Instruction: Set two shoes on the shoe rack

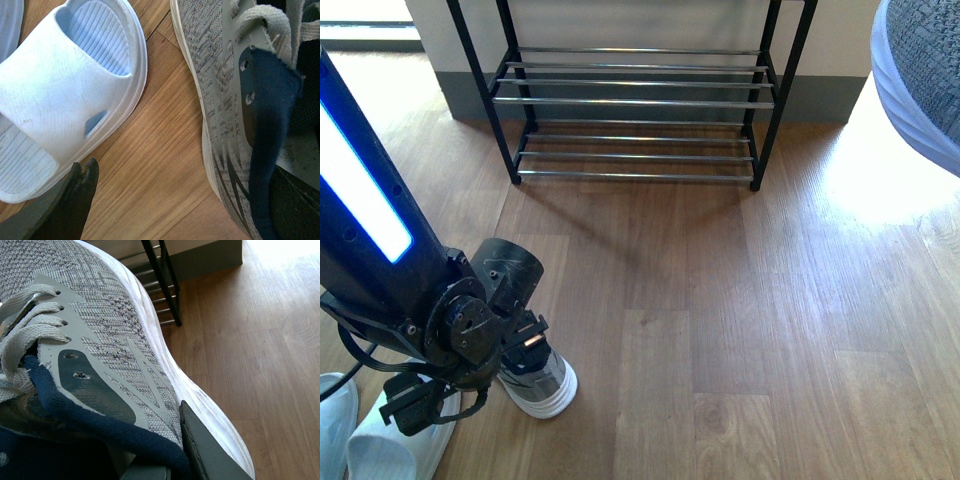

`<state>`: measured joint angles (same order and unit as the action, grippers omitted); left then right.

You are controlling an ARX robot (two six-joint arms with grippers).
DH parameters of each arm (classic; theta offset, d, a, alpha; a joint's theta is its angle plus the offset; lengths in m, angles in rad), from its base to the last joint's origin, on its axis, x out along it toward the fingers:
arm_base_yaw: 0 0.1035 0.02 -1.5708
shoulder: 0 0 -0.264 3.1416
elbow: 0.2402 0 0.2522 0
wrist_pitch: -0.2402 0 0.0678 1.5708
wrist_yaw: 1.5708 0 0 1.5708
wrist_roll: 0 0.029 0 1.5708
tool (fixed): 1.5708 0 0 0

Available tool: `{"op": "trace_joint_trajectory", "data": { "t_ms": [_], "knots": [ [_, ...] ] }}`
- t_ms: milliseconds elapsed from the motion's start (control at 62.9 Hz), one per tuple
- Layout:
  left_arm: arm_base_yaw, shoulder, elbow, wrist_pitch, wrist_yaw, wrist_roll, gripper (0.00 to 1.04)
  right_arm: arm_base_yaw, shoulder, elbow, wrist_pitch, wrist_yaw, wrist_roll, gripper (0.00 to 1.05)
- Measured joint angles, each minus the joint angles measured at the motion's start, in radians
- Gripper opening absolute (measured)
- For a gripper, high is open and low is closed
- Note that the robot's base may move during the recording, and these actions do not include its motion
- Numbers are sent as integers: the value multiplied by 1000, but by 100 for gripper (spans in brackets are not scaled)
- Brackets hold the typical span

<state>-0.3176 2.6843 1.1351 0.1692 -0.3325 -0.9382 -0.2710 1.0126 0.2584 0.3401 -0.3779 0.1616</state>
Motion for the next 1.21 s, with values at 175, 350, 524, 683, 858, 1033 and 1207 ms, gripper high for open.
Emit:
{"op": "trace_joint_trajectory", "data": {
  "t_ms": [175, 350, 524, 683, 858, 1033, 1207],
  "knots": [
    [16, 36, 61, -17, 10, 7, 95, 0, 0, 0, 0, 0, 0, 1],
    [18, 79, 127, -63, 12, 10, 87, 0, 0, 0, 0, 0, 0, 1],
    [18, 86, 138, -63, 12, 10, 60, 0, 0, 0, 0, 0, 0, 1],
    [23, 86, 137, -49, 18, 11, 35, 0, 0, 0, 0, 0, 0, 1],
    [27, 85, 129, -37, 22, 17, 9, 0, 0, 0, 0, 0, 0, 1],
    [31, 62, 96, -24, 10, 42, 2, 0, 0, 0, 0, 0, 0, 1],
    [20, -61, 1, 46, -54, 167, 2, 0, 0, 0, 0, 0, 0, 1]
  ]
}}
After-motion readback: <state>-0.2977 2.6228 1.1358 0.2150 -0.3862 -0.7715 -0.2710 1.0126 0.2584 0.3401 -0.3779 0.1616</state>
